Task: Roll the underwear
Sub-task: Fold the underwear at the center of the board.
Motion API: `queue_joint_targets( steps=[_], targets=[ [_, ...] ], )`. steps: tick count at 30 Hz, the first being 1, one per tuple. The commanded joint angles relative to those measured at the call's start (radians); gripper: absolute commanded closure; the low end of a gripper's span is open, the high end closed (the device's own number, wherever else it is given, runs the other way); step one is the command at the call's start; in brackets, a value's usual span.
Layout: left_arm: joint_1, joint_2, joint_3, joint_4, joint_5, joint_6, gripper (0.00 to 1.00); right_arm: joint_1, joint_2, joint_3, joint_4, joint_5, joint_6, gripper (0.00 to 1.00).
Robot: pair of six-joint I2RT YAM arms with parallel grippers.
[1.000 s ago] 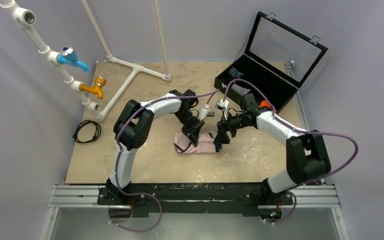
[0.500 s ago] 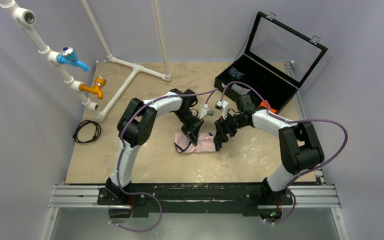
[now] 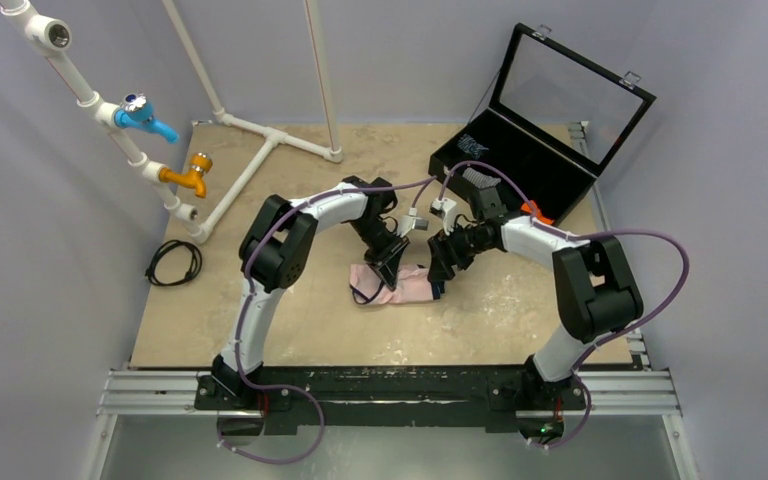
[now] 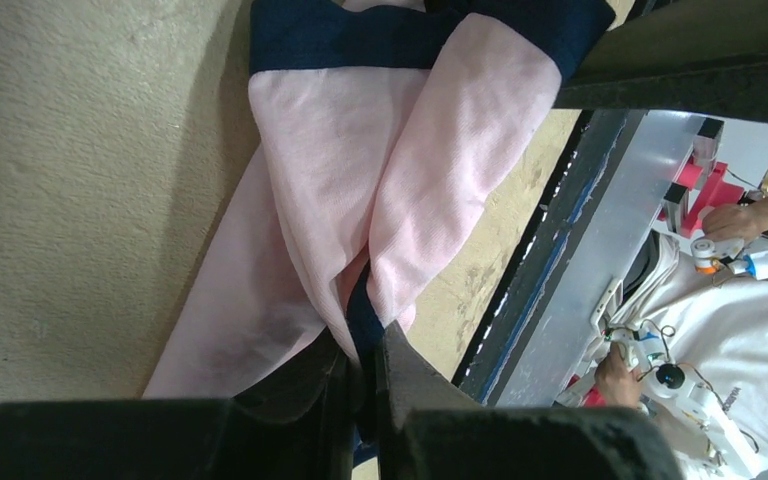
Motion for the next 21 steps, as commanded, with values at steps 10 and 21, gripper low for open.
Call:
queue_joint_targets(
  steps=[10,21],
  targets=[
    [0.006,-0.009,0.043,-0.005,-0.015,-0.027,0.77,0.034,0.007,0.032,0.056,0.156,0.043,0.36],
    [0.042,-0.061,0.019,0.014,-0.021,-0.042,0.39,0.046,-0.016,0.023,0.066,0.127,0.038,0.37]
  ],
)
